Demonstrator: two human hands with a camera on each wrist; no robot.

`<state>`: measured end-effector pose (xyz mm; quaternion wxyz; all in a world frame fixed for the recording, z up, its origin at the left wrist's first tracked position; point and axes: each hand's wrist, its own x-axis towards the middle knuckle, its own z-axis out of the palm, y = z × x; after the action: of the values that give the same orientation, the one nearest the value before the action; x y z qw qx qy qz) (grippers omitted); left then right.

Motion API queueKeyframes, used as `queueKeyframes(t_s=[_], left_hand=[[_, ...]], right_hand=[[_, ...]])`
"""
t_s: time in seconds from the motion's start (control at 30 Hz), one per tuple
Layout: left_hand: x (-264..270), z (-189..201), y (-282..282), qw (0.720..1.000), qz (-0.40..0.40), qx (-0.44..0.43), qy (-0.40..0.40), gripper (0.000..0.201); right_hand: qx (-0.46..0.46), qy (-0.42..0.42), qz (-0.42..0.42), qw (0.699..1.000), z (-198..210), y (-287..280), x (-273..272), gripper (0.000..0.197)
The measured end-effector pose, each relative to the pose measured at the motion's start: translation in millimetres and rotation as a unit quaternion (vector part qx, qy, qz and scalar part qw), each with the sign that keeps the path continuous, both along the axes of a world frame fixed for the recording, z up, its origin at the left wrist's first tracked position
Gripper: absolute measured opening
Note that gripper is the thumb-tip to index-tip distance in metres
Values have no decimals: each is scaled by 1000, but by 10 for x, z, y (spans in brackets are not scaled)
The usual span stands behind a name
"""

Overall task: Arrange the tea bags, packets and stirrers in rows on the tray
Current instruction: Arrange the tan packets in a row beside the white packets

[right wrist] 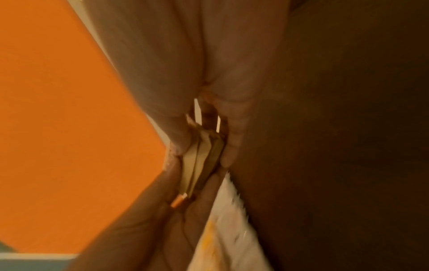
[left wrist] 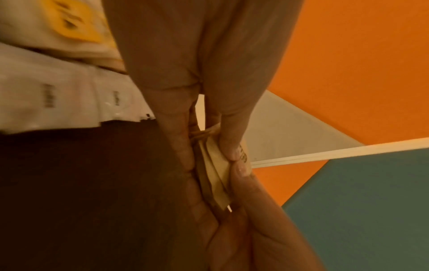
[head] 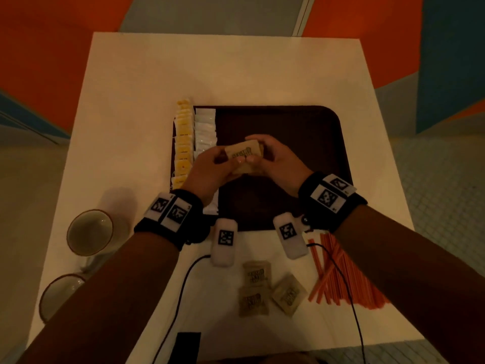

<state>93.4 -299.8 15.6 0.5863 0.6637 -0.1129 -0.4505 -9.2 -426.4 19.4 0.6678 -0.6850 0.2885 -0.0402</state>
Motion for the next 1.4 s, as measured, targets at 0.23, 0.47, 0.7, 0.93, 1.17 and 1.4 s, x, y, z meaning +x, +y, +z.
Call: queueKeyframes(t_s=[0.23,0.47,0.7,0.93,1.17,1.4], left_hand=[[602,-170,-523,987,-75,59,-132,28],[1078,-269,-931,908,-178,133,-354,22],[1177,-287,-1123,851,-248,187,-423,32],[1124,-286,-1117,813,-269,207,-473,38],[1124,-212,-1029,816,-244,201,-483,27],[897,-211,-903,829,-290,218,-426,26]], right_hand=[[16,24,-114,993,-307,-393,530,35],[-37,35,-121,991,-513,-670,885,33],[-171,101,-62,978,-666,-780,872,43],[-255,81,-27,963,-685,-701,755,67],[-290,92,-5,953,-677,-660,665,61],[-287,82,-17,954,-743,-530,508,49]])
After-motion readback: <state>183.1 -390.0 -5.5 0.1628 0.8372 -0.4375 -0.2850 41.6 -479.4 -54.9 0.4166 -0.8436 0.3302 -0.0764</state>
